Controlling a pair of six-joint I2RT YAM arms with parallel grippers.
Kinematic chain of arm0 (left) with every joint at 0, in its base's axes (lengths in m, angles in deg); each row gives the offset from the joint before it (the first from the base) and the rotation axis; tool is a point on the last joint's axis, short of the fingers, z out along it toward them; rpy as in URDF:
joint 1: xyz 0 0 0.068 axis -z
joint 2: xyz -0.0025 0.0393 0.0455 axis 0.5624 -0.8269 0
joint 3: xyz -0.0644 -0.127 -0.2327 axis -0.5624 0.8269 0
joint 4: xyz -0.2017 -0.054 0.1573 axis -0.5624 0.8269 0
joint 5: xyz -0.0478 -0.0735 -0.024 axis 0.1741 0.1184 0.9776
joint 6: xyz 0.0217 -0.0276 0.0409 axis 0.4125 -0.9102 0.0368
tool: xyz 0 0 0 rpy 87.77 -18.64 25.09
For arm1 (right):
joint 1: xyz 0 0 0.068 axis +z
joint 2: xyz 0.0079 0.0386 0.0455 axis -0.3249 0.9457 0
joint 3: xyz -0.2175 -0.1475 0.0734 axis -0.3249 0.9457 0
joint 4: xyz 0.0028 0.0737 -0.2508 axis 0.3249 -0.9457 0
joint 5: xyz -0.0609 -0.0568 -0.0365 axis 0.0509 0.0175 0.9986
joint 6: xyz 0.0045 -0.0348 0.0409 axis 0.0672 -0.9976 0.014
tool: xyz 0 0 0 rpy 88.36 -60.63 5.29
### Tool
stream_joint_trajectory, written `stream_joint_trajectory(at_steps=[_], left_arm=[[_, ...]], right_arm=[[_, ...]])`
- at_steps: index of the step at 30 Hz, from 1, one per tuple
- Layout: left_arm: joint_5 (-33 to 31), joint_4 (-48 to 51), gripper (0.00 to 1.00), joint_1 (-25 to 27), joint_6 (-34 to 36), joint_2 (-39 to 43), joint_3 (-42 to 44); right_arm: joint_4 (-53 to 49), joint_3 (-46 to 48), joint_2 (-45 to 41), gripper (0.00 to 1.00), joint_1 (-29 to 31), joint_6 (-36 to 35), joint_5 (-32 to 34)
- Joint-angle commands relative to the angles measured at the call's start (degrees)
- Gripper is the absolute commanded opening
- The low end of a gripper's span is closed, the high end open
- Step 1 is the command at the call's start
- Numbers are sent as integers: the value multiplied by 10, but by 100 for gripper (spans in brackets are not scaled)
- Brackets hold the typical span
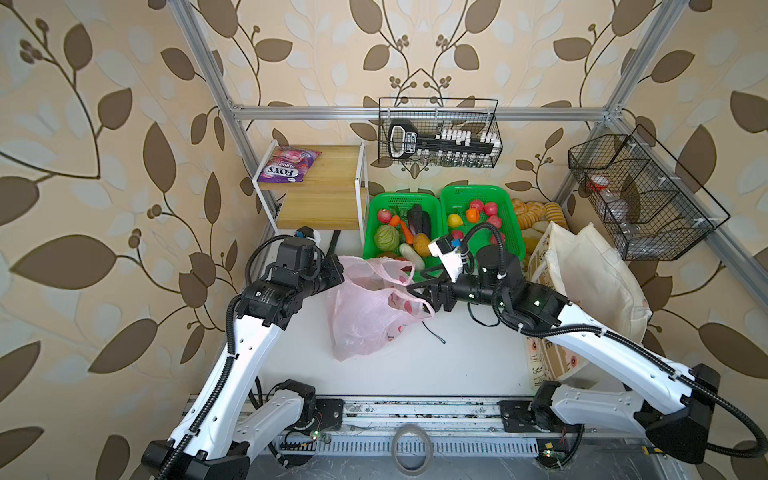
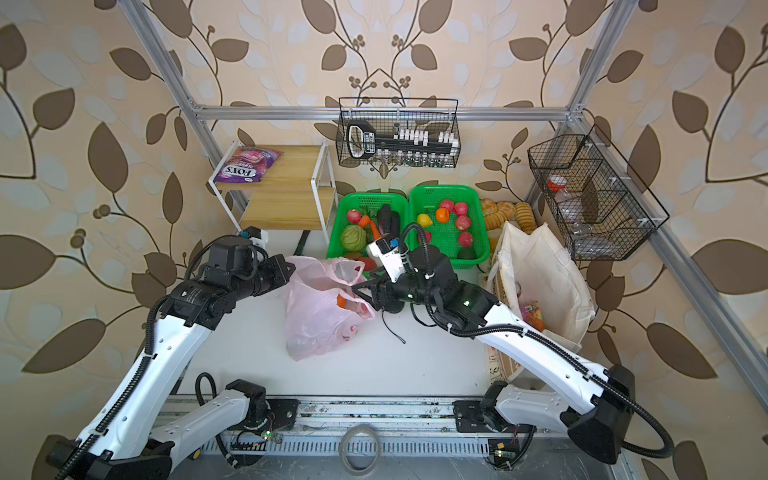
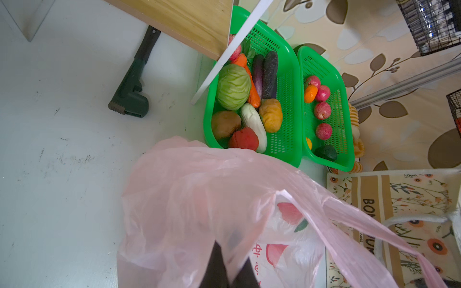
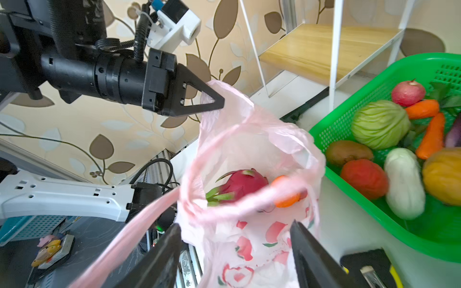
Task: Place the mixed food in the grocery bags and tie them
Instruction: 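Withdraw the right gripper from the bag back to the fruit basket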
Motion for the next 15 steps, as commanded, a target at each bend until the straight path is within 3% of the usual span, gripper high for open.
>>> stream_joint_trajectory(at_steps=[1, 5, 8, 10, 15], left_arm=[[8, -17, 0, -7, -17, 10, 8], [7, -19, 0, -8, -16, 16, 11], [4, -23, 0, -8, -13, 23, 16], [0, -26, 0, -8, -12, 29, 21], [2, -35, 0, -8, -3, 40, 31]], right_arm=[[-38, 15, -16, 67, -32, -20, -14], [-54, 13, -29, 63, -65, -8, 36], [-66, 4, -16, 57, -91, 43, 136], [-91, -17, 12, 55, -116, 84, 205], [-105, -78, 115, 53, -167, 80, 302]])
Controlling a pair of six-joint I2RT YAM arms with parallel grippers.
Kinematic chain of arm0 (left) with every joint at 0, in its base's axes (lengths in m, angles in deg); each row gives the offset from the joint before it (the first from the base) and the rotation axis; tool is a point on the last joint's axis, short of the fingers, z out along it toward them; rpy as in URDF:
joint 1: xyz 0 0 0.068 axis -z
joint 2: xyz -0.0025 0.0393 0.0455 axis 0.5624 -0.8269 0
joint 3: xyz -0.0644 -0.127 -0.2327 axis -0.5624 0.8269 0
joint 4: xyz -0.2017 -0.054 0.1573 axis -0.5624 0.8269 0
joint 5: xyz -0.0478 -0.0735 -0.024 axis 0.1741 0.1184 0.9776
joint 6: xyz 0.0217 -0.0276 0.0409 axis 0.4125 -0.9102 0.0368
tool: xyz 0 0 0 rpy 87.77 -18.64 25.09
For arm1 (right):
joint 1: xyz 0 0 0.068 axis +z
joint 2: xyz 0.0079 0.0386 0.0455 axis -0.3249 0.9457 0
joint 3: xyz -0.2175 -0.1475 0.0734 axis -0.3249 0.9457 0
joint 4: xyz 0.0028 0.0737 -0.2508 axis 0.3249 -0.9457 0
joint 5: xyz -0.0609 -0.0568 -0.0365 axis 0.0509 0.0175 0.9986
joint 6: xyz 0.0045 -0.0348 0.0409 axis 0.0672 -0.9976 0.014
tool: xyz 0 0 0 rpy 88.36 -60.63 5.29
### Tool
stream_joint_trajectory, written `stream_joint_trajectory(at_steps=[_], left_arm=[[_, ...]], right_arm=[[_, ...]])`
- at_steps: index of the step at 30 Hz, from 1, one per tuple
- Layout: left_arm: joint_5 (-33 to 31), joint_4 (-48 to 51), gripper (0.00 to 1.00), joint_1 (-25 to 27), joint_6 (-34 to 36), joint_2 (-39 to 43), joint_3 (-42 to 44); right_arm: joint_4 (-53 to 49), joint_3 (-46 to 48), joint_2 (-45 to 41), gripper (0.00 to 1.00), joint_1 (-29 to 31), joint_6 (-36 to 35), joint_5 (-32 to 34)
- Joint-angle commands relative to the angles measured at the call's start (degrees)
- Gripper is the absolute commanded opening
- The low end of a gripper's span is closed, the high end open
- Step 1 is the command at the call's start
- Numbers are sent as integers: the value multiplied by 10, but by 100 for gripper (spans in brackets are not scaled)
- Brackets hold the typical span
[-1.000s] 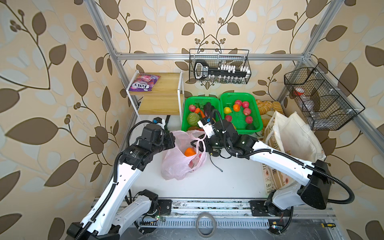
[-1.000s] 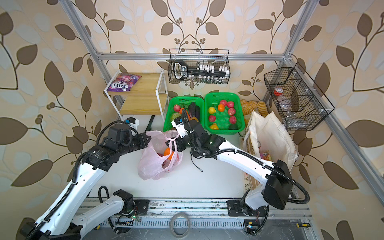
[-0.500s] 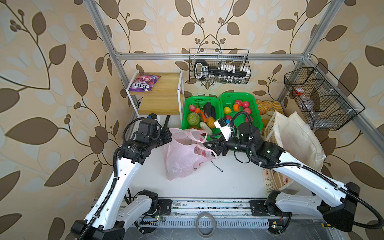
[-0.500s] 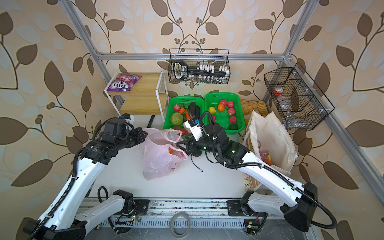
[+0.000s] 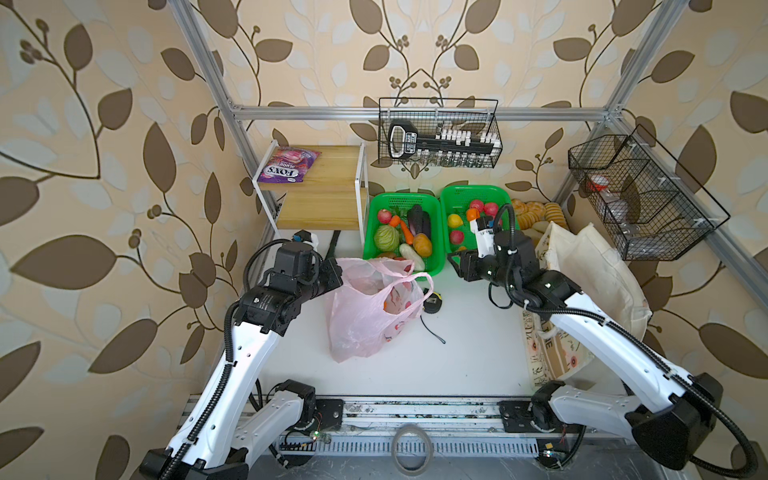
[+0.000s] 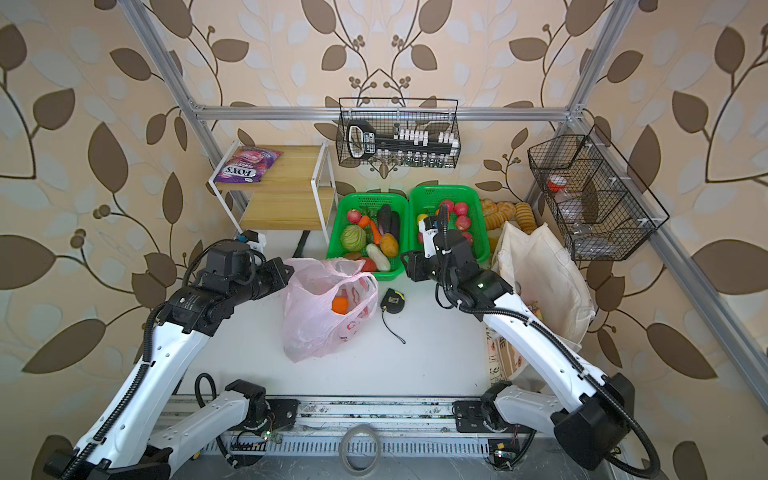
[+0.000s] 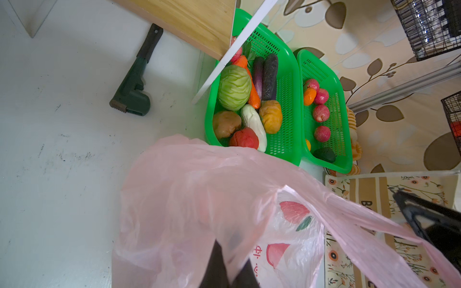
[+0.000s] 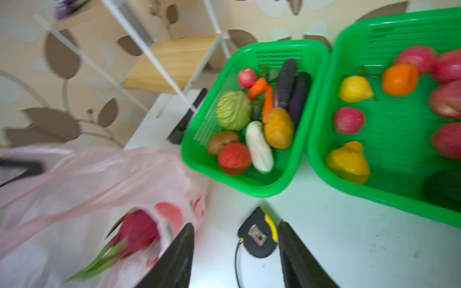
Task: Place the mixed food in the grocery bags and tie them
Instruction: 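Withdraw the right gripper from the bag back to the fruit basket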
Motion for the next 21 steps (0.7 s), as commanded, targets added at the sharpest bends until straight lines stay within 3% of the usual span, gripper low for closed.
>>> stream_joint_trajectory(at_steps=[1, 7, 17, 21], left_arm=[[4, -29, 0, -5, 7, 15, 7], [4, -35, 0, -5, 29, 26, 14], [-1, -40, 0, -5, 65, 30, 24], [-2, -40, 0, -5, 73, 26, 26]], right_arm=[[-20, -53, 70, 53, -22, 5, 131], [-59, -183, 258, 54, -99, 22, 189], [-98, -371, 482, 62, -171, 15, 221], [-122, -459, 555, 62, -190, 17, 204]])
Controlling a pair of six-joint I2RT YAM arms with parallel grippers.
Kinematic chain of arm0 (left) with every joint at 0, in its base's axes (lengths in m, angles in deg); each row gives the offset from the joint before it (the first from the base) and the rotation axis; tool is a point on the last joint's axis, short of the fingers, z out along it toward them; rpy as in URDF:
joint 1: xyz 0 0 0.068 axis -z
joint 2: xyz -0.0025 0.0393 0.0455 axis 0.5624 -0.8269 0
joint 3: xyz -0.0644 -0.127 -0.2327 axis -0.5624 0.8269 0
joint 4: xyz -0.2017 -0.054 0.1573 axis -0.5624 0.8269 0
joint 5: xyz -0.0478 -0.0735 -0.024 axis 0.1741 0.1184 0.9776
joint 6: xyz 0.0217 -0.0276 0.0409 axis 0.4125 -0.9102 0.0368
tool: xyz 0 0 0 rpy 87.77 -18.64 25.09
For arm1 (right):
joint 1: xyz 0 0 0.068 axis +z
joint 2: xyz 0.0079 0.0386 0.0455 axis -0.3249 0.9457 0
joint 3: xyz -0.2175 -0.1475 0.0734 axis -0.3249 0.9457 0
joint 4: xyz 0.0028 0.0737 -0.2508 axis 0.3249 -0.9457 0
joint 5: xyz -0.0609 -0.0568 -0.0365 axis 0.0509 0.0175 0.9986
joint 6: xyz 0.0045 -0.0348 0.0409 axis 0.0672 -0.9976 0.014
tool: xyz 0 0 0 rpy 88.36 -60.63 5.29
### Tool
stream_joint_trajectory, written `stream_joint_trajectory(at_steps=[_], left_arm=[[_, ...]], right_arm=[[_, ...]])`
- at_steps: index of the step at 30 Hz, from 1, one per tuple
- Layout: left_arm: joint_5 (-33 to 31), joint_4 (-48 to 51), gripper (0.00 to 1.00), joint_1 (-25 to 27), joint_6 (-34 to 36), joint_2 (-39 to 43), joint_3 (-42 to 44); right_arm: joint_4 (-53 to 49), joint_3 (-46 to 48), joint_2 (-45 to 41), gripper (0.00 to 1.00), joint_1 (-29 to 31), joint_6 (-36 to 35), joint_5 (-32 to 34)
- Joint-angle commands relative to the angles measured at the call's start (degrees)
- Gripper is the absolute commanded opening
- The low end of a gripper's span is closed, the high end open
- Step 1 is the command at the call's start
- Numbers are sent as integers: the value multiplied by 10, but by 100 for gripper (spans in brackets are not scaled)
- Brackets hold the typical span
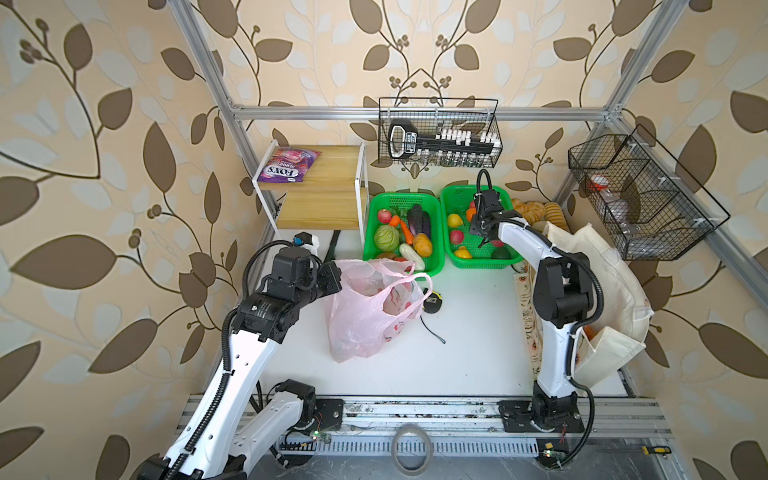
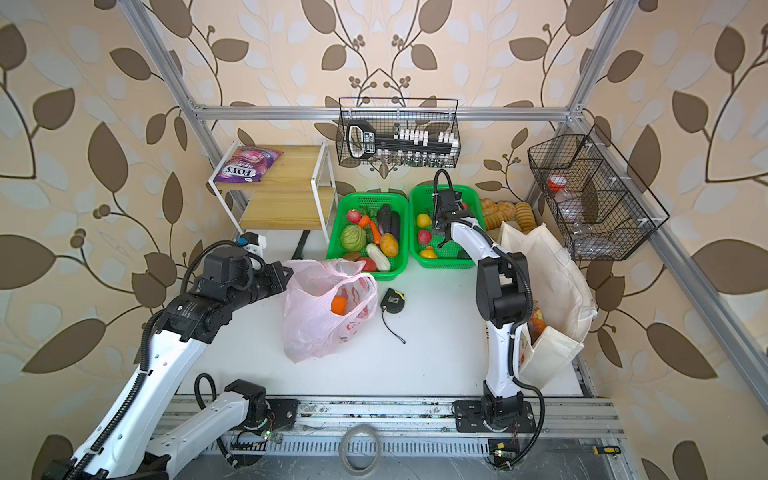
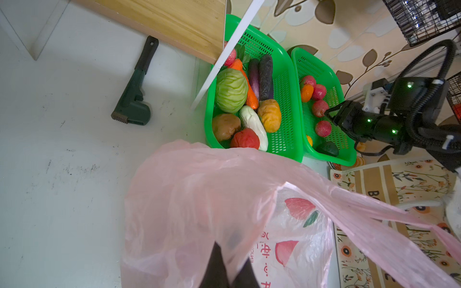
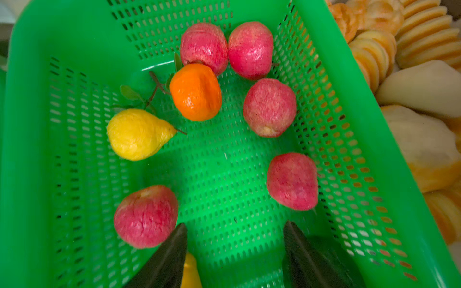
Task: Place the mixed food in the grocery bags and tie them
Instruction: 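Withdraw the right gripper from the bag back to the fruit basket, then lower the right gripper into the fruit basket and grasp the yellow pear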
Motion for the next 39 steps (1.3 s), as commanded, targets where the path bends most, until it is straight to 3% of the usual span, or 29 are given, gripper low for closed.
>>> stream_joint_trajectory(at_steps=[1, 5, 12, 14, 19, 22, 31, 39], left_arm=[[-3, -20, 0, -5, 23, 4, 6], [-5, -19, 0, -5, 26, 2, 12], [-10, -22, 0, -5, 30, -5, 12], [-11, -20, 0, -5, 33, -6, 11], [-10, -26, 0, -5, 30, -14, 16], [-6, -29, 0, -5, 28, -15, 18], [-13, -21, 0, -5, 33, -17, 11], [-11, -26, 0, -5, 30, -24, 11]], right_arm=[[-21, -71, 50, 62, -9, -6, 9], [-13, -163, 121, 62, -18, -38, -67], [-36, -297, 215, 63, -23, -44, -64], [-38, -298, 215, 63, -26, -37, -73], [15, -217, 159, 62, -25, -31, -205], [49, -186, 147, 63, -20, -26, -250], [54, -227, 209, 65, -26, 42, -264], [121, -180, 205, 65, -27, 81, -286]])
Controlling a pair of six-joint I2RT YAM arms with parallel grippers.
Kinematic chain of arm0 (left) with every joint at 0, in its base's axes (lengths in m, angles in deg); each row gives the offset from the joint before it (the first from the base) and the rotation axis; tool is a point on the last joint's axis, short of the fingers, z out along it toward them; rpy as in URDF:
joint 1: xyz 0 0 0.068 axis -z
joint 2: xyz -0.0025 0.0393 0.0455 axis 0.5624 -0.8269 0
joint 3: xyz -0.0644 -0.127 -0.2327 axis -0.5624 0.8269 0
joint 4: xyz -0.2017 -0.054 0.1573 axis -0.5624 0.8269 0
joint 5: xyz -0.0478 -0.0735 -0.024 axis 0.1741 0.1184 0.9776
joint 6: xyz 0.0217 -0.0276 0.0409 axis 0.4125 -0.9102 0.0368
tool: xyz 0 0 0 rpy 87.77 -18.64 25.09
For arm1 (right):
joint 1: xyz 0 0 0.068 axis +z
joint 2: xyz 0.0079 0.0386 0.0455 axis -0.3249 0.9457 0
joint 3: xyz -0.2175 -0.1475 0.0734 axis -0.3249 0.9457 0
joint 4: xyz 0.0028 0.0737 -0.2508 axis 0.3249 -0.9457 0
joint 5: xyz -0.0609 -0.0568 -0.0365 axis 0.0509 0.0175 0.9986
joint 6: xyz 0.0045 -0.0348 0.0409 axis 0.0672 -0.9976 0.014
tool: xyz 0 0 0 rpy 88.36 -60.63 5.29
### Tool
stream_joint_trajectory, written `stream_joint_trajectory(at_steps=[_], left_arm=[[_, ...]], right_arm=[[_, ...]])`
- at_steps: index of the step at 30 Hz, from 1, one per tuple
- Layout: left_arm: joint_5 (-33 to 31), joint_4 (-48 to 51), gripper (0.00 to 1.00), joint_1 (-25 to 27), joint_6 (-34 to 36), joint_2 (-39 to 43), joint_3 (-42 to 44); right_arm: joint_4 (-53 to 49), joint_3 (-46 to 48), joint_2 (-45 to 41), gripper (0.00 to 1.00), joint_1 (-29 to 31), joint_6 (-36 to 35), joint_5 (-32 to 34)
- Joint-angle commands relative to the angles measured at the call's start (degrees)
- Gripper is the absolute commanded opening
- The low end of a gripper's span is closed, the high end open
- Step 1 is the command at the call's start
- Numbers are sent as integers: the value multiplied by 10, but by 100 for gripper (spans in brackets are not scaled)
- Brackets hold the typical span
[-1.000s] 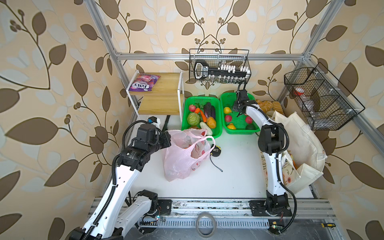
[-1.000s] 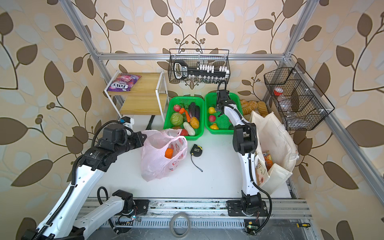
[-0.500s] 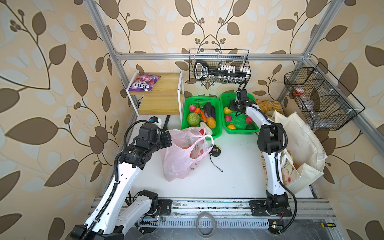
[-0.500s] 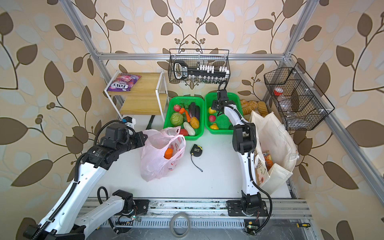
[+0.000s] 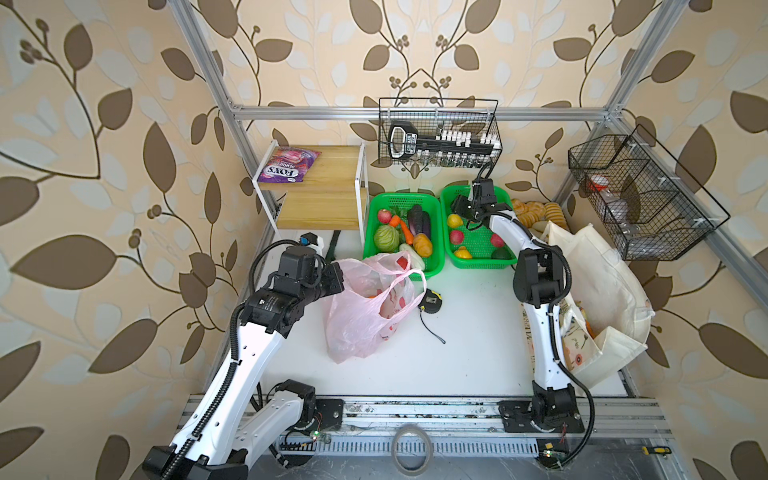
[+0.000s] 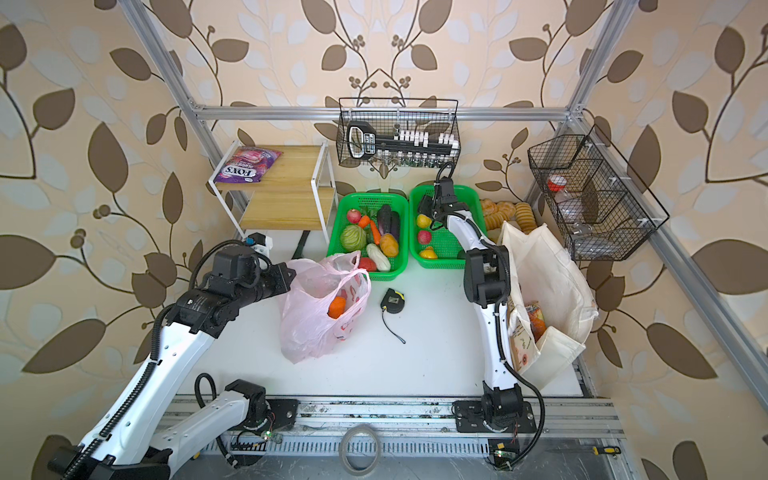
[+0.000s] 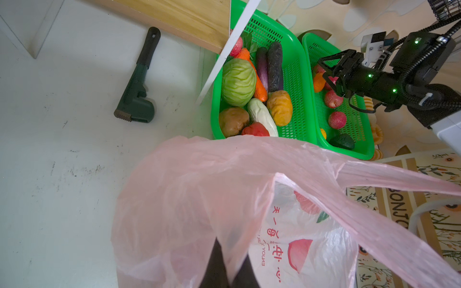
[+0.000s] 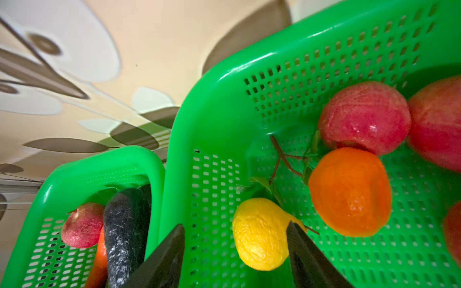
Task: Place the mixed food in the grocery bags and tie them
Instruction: 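Lower the right gripper into the fruit basket and grasp the yellow pear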
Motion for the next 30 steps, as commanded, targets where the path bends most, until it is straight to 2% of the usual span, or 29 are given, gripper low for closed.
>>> stream_joint_trajectory(at_steps=[1, 9, 14, 20, 23, 26, 30], left_arm=[[-6, -15, 0, -5, 11, 0, -4], [-3, -18, 0, -5, 8, -4, -3], [-4, -19, 0, -5, 7, -5, -3], [-4, -19, 0, -5, 8, -7, -4], [-4, -18, 0, -5, 9, -7, -3], [-1, -21, 0, -5, 5, -7, -1], [-3, -21, 0, -5, 6, -7, -3]], right_arm=[[-1, 34, 26, 65, -4, 30, -21], [79, 121, -19, 66, -6, 22, -18], [67, 85, -1, 67, -3, 18, -27], [10, 28, 41, 67, -1, 33, 3], [25, 28, 45, 67, -3, 34, 7], [-2, 5, 58, 66, -1, 36, -8], [-24, 31, 50, 64, 7, 19, 1]])
